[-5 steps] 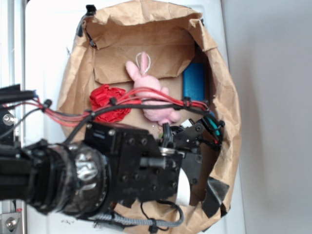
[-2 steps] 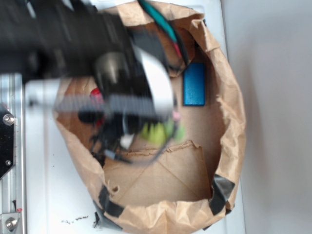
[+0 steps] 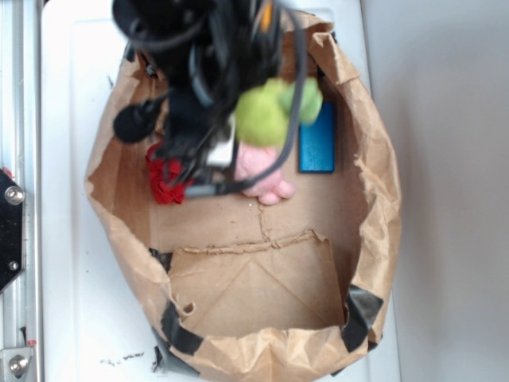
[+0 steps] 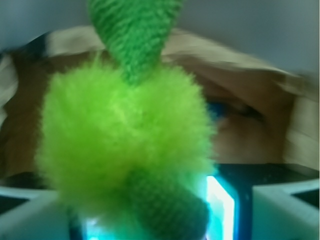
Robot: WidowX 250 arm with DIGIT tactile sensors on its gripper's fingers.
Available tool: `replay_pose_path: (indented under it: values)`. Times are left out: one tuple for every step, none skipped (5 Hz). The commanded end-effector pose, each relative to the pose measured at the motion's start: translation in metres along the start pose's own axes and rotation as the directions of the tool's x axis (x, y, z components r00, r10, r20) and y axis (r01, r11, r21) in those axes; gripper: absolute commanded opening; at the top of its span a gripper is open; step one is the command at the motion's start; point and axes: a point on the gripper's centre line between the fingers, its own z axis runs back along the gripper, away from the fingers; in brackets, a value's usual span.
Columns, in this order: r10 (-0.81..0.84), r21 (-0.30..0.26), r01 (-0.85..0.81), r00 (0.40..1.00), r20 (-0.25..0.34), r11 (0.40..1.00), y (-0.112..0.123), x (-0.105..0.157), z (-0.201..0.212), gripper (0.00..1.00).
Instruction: Grab the green animal.
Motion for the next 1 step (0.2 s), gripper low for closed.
replay_pose_path:
  values:
    - [0.026, 0.098, -0.018, 0.996, -0.081, 0.995, -0.0129, 0.0064, 0.0233, 0.0]
